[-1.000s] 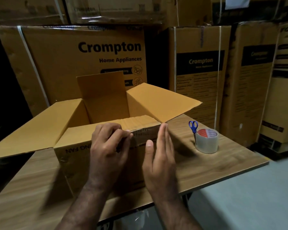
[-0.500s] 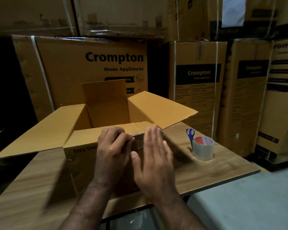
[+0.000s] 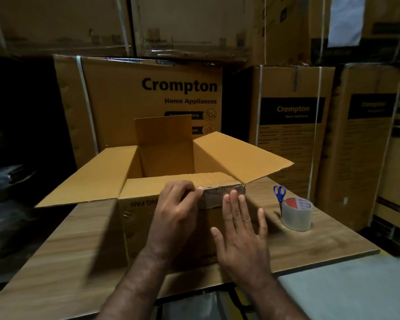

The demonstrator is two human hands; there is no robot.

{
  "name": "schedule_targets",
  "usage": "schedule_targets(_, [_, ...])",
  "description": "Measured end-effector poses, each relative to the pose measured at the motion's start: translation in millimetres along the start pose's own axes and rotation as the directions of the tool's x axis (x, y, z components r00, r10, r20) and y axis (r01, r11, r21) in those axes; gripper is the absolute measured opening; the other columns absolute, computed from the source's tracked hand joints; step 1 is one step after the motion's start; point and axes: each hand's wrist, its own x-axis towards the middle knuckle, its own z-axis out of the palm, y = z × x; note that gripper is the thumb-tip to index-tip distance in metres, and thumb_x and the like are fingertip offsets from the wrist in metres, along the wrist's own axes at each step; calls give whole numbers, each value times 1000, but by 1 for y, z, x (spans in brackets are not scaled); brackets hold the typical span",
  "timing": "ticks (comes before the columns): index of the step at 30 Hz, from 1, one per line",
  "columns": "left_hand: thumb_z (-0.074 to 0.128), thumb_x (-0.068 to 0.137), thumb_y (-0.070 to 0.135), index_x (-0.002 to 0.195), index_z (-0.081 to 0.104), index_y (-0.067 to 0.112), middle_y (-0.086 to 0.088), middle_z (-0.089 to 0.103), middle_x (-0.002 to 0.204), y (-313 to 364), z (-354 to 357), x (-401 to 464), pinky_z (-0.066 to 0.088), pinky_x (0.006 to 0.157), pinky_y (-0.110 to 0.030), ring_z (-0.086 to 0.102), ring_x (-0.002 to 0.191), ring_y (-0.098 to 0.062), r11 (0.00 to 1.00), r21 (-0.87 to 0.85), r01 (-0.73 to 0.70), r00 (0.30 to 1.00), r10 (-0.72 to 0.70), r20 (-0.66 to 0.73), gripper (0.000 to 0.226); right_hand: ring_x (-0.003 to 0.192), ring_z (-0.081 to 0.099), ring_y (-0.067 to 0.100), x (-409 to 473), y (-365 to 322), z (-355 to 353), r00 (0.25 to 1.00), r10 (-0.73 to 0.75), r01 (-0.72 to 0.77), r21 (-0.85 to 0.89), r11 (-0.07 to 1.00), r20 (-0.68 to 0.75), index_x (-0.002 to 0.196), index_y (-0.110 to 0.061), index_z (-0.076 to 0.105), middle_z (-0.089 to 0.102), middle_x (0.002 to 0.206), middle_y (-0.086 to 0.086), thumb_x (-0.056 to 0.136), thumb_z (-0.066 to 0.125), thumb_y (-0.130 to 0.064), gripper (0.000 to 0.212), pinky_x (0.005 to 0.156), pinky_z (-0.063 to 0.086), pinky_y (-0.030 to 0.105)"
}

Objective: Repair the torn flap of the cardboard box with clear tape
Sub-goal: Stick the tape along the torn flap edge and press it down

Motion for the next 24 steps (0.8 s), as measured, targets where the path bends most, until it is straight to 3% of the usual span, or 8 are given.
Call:
schedule_targets(3, [53,97,27,131,65,2,-19,62,132,10,-2,-7,48,104,-53,54,124,-30,998,51,-47,998,45,44,43,158,9,21,7,-16,-17,999,-12,13,18,1000,-49,163,-14,8,6,172,5,88,51,-51,94,120,18,61])
schedule_targets(6, [46,100,33,146,50,4,-17,46,154,20,1,-10,25,122,-48,39,146,-29,994,63,-87,992,81,98,55,158,7,21,30,-22,-29,992,-112,113,25,993,-62,163,-17,11,8,172,3,88,56,-41,91,119,15,61])
schedule_targets(9, [46,97,32,144,51,2,-19,51,149,16,5,-15,26,120,-49,45,142,-31,993,104,-53,994,42,104,55,156,22,20,46,-15,-31,972,-210,213,16,977,-109,157,-22,35,34,165,-1,95,51,-35,66,114,27,63])
schedule_targets(12, [40,102,33,139,57,1,-20,59,141,7,5,-19,29,118,-47,54,134,-32,986,129,-109,989,94,116,52,142,49,20,56,-1,-34,911,-312,304,-73,950,-269,134,-25,65,66,139,-6,92,56,-31,43,104,39,53])
schedule_targets(17, [31,108,32,132,64,1,-20,63,136,-7,6,-18,37,113,-48,61,127,-33,973,176,-147,986,130,105,51,136,56,21,66,28,-33,864,-389,333,-218,917,-318,130,-26,68,71,131,-7,90,64,-33,41,97,43,53])
schedule_targets(22, [42,102,26,131,65,1,-21,65,134,-16,-3,-19,38,113,-48,63,124,-33,964,229,-139,988,119,97,45,133,59,23,67,47,-34,853,-386,317,-241,917,-350,130,-26,69,71,130,-8,100,49,-36,38,94,44,54])
schedule_targets(24, [42,102,25,131,65,1,-20,65,134,-15,-11,-19,41,112,-49,63,125,-32,963,240,-126,988,99,120,44,132,59,25,65,52,-35,860,-378,300,-259,918,-342,131,-25,68,72,129,-7,97,53,-36,39,96,42,53])
